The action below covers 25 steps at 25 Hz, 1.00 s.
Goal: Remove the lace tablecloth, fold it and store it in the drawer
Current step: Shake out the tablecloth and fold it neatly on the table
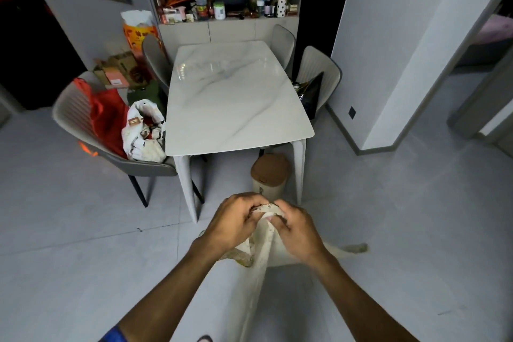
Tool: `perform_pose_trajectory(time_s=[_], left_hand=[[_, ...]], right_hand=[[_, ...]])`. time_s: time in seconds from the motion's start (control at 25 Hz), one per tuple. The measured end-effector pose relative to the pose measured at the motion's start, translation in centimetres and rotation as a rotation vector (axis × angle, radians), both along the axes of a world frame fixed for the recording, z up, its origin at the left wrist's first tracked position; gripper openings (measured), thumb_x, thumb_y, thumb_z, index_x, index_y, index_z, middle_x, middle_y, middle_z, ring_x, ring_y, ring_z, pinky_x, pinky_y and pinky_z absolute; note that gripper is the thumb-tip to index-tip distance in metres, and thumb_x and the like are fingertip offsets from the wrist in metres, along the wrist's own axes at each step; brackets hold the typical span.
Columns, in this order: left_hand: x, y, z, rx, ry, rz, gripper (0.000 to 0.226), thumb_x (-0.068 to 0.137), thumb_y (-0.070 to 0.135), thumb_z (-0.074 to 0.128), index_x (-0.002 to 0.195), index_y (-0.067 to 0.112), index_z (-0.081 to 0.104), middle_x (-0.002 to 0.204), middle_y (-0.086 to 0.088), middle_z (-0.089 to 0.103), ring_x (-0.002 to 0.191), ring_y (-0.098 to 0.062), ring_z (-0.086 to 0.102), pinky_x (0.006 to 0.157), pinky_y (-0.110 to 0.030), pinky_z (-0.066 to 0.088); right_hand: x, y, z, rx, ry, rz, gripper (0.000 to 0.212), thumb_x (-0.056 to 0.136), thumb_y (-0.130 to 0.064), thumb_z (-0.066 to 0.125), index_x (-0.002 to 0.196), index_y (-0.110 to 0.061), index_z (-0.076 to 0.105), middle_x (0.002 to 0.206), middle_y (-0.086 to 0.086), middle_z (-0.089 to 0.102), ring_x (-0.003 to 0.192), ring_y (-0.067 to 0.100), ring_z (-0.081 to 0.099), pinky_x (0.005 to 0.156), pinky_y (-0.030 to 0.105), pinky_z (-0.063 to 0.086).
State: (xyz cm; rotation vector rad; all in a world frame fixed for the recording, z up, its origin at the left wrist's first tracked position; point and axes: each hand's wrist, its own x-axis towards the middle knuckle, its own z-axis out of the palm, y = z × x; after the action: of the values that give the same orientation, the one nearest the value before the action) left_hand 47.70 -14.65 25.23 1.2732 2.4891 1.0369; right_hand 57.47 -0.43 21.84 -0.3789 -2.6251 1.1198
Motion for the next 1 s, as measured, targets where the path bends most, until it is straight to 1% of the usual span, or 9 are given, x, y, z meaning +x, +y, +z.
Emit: perform_pose_trajectory(time_s=[0.12,0.28,0.4,0.48,0.68,0.8,0.84,0.92,1.0], left_hand=[[-0.1,-1.1,-0.6,-0.1,-0.035,0.066,0.028,0.074,0.022,0.064,0.1,0.034,0.064,0.083,0.013,0.071,0.076,-0.009,0.065,0.069,-0.027,0.055],[0.2,-2.8,-4.5,-0.213,-0.063,0.163,0.029,0.078,0.011,0.065,0.1,0.029,0.07,0.093,0.006,0.076,0.085,-0.018,0.07,0.071,-0.032,0.059],[-0.6,-4.7,-7.6,-0.076,-0.297,0.317,0.026,0.08,0.004,0.068,0.088,0.028,0.075,0.086,0.012,0.076,0.083,-0.01,0.07,0.077,-0.034,0.06],[-1.0,-6.1,-9.0,0.004,-0.416,0.33,0.03,0.082,0.003,0.069,0.085,0.031,0.077,0.082,0.016,0.075,0.08,-0.003,0.07,0.078,-0.031,0.06],[-0.8,-8.3,-10.6,0.103,-0.532,0.342,0.036,0.088,0.006,0.067,0.079,0.04,0.076,0.084,0.015,0.076,0.08,-0.003,0.07,0.063,-0.016,0.055],[-0.8,-8.8,-10.7,0.223,-0.567,0.369,0.024,0.088,0.01,0.069,0.08,0.032,0.077,0.081,0.009,0.076,0.071,-0.003,0.067,0.06,-0.012,0.05],[-0.8,-9.2,-10.8,0.264,-0.582,0.382,0.017,0.087,0.015,0.07,0.078,0.027,0.076,0.076,0.005,0.074,0.067,-0.005,0.064,0.06,-0.015,0.049],[-0.7,-9.9,-10.9,0.301,-0.637,0.408,0.01,0.085,0.022,0.07,0.077,0.023,0.076,0.073,-0.001,0.071,0.068,-0.012,0.062,0.056,-0.023,0.049],[-0.4,-10.1,-11.2,0.297,-0.674,0.432,0.013,0.089,0.016,0.069,0.082,0.024,0.078,0.08,-0.002,0.074,0.073,-0.016,0.064,0.056,-0.022,0.051]], right_hand=[[0.1,1.4,0.3,-0.048,0.018,0.054,0.012,0.085,-0.024,0.07,0.084,-0.013,0.065,0.067,-0.005,0.062,0.058,0.007,0.053,0.056,0.028,0.043],[0.2,1.3,0.3,-0.143,0.011,0.063,0.013,0.077,-0.016,0.076,0.071,-0.011,0.065,0.059,0.001,0.061,0.052,0.006,0.049,0.051,0.03,0.042],[0.7,1.5,0.5,-0.151,0.005,0.096,0.025,0.077,-0.021,0.077,0.061,-0.015,0.06,0.053,-0.004,0.054,0.051,0.003,0.045,0.049,0.027,0.038],[1.0,1.9,0.9,-0.099,0.018,0.087,0.039,0.08,-0.025,0.075,0.052,-0.022,0.048,0.048,-0.01,0.043,0.048,0.002,0.039,0.049,0.027,0.035],[1.3,3.2,1.8,-0.09,-0.001,0.019,0.055,0.086,-0.031,0.069,0.046,-0.026,0.031,0.044,-0.009,0.027,0.043,0.005,0.026,0.046,0.024,0.026],[1.5,4.4,2.1,-0.154,-0.025,-0.061,0.053,0.088,-0.032,0.065,0.05,-0.02,0.032,0.047,-0.009,0.03,0.046,0.005,0.029,0.048,0.026,0.029],[1.7,4.9,2.2,-0.168,-0.026,-0.076,0.05,0.089,-0.031,0.064,0.051,-0.019,0.034,0.047,-0.009,0.033,0.047,0.005,0.031,0.049,0.024,0.031],[2.1,5.5,2.4,-0.18,-0.025,-0.075,0.045,0.092,-0.031,0.061,0.053,-0.022,0.039,0.049,-0.009,0.039,0.048,0.003,0.035,0.049,0.019,0.033],[2.5,5.7,2.4,-0.183,-0.055,-0.064,0.041,0.094,-0.033,0.057,0.058,-0.017,0.046,0.052,-0.005,0.045,0.051,0.004,0.041,0.052,0.02,0.037]])
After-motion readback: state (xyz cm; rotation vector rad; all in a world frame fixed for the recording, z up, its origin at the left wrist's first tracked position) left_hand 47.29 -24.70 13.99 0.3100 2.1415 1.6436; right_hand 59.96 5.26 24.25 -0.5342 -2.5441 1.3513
